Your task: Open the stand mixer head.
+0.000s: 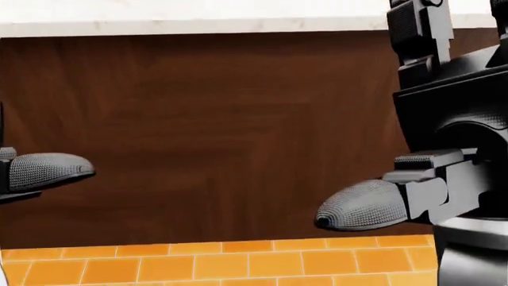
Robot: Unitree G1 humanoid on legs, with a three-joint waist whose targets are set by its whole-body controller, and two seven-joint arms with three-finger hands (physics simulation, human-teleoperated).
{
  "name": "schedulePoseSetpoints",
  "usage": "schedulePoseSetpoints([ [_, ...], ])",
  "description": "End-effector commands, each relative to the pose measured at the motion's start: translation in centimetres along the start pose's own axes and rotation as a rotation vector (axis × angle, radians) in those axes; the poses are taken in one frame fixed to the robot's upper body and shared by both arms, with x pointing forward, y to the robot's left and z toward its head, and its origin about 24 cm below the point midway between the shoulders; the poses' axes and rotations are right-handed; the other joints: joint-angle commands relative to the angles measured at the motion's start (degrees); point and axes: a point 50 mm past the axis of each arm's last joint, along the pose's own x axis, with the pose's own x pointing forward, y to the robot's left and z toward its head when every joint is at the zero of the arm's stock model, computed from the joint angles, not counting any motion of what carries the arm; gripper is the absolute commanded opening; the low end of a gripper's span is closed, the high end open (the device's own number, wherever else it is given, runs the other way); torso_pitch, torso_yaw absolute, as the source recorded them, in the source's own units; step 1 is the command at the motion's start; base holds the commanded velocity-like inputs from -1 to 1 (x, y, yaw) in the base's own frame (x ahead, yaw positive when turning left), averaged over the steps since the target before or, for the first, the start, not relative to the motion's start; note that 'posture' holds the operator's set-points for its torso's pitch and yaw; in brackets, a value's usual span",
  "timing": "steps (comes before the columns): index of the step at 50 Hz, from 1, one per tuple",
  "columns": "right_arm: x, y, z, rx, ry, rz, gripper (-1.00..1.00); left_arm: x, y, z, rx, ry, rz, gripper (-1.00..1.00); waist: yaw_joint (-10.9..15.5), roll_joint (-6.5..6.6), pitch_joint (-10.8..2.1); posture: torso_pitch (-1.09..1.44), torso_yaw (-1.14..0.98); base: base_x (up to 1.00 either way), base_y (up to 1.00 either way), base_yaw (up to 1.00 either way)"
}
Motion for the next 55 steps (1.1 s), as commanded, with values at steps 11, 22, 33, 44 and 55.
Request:
schedulePoseSetpoints([
  [11,-0.07,0.37,0.22,0.000,-0.017,0.035,1.00,0.21,-0.34,0.83,-0.003,-0.049,-0.019,1.00,-0.75,-4.07,-0.34,0.00,0.00,0.00,0.42,0.00],
  [22,-0.13,0.14,0.03,-0.004,-0.014,0.022,1.00,0.11,-0.22,0.66,-0.001,-0.048,-0.013,1.00,-1.31,-3.49,2.60,0.00,0.00,0.00,0.36,0.00],
  [33,-0.18,0.23,0.29,0.002,-0.023,0.022,1.00,0.02,-0.28,0.80,-0.002,-0.049,-0.014,1.00,-1.15,2.09,0.31,0.00,0.00,0.00,0.36,0.00],
  [44,-0.21,0.28,0.13,-0.011,-0.016,0.025,1.00,0.08,-0.20,0.87,0.000,-0.052,-0.012,1.00,-0.94,-4.13,1.68,0.00,0.00,0.00,0.47,0.00],
  [55,-0.12,0.12,-0.15,-0.016,0.000,0.028,1.00,0.20,-0.04,0.58,0.003,-0.050,-0.007,1.00,-0.80,6.20,-0.01,0.00,0.00,0.00,0.42,0.00],
])
